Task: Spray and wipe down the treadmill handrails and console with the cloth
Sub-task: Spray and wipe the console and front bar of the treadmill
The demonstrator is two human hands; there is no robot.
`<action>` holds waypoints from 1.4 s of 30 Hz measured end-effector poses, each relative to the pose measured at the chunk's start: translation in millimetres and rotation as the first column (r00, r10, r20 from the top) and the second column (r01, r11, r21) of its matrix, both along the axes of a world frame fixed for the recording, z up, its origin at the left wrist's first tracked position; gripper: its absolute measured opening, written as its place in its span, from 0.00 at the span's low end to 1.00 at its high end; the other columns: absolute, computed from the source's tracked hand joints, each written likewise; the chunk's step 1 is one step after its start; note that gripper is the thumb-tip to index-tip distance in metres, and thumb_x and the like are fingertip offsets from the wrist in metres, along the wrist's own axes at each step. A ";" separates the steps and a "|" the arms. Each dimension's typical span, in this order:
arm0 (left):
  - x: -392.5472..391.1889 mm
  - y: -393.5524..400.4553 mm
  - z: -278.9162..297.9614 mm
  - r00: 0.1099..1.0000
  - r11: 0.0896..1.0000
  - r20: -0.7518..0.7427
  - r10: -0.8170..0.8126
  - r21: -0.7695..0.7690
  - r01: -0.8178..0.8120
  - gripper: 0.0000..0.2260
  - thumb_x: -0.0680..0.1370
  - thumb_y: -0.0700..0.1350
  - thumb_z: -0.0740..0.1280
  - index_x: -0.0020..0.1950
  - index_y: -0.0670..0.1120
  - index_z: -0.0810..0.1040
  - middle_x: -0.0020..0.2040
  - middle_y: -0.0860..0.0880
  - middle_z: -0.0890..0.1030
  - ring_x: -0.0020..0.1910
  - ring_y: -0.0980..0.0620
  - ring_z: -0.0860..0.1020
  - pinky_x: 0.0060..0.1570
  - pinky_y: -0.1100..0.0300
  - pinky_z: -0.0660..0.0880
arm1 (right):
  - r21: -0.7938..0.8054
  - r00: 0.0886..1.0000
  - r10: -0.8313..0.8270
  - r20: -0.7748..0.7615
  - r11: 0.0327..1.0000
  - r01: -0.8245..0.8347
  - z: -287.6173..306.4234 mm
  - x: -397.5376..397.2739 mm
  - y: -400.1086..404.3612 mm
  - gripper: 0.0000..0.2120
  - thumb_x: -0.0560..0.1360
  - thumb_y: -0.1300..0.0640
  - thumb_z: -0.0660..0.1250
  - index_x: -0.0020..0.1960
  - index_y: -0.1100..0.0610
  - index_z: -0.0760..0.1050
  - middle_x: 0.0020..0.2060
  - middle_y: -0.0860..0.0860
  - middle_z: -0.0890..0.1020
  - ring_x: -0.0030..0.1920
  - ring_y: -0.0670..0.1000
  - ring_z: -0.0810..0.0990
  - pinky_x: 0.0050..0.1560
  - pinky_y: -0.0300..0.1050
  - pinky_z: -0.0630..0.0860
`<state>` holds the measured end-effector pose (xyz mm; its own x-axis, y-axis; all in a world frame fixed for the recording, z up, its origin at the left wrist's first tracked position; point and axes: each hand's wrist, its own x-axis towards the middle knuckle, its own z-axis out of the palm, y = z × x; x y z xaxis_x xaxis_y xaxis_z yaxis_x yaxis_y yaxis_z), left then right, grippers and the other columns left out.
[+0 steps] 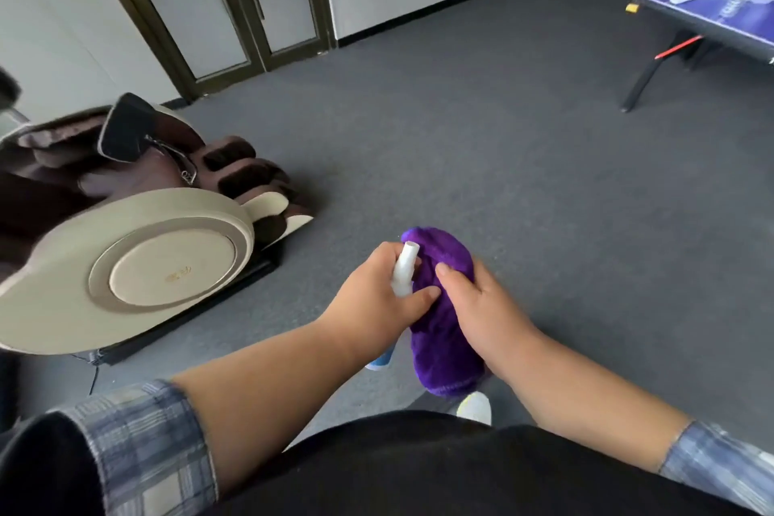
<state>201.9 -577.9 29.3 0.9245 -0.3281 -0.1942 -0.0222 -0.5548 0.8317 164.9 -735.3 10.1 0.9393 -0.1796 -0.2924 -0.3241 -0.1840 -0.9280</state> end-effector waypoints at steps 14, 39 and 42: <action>169.4 -24.6 -21.2 0.830 0.845 0.158 0.535 -0.095 -0.526 0.08 0.76 0.57 0.67 0.51 0.64 0.70 0.47 0.67 0.78 0.46 0.66 0.77 0.38 0.73 0.69 | -0.413 0.830 0.540 0.137 0.793 -0.448 9.3 262.0 -46.0 0.21 0.77 0.53 0.69 0.69 0.46 0.73 0.59 0.44 0.78 0.57 0.45 0.76 0.56 0.39 0.68; 373.2 292.1 -200.4 0.310 0.293 0.181 0.933 0.114 -0.949 0.16 0.74 0.62 0.68 0.56 0.58 0.68 0.41 0.60 0.78 0.39 0.63 0.75 0.38 0.63 0.68 | -0.589 0.103 0.992 0.068 0.124 -0.799 -146.2 574.8 351.4 0.22 0.74 0.59 0.68 0.67 0.48 0.76 0.57 0.48 0.78 0.60 0.50 0.76 0.64 0.46 0.71; 356.2 350.8 -186.0 0.133 0.104 0.233 0.963 0.132 -0.986 0.17 0.75 0.60 0.70 0.57 0.59 0.65 0.39 0.65 0.79 0.38 0.72 0.75 0.32 0.70 0.68 | -0.623 -0.069 0.995 0.073 -0.008 -0.782 -136.0 573.0 428.3 0.25 0.75 0.58 0.67 0.72 0.49 0.72 0.63 0.50 0.76 0.65 0.52 0.73 0.67 0.49 0.69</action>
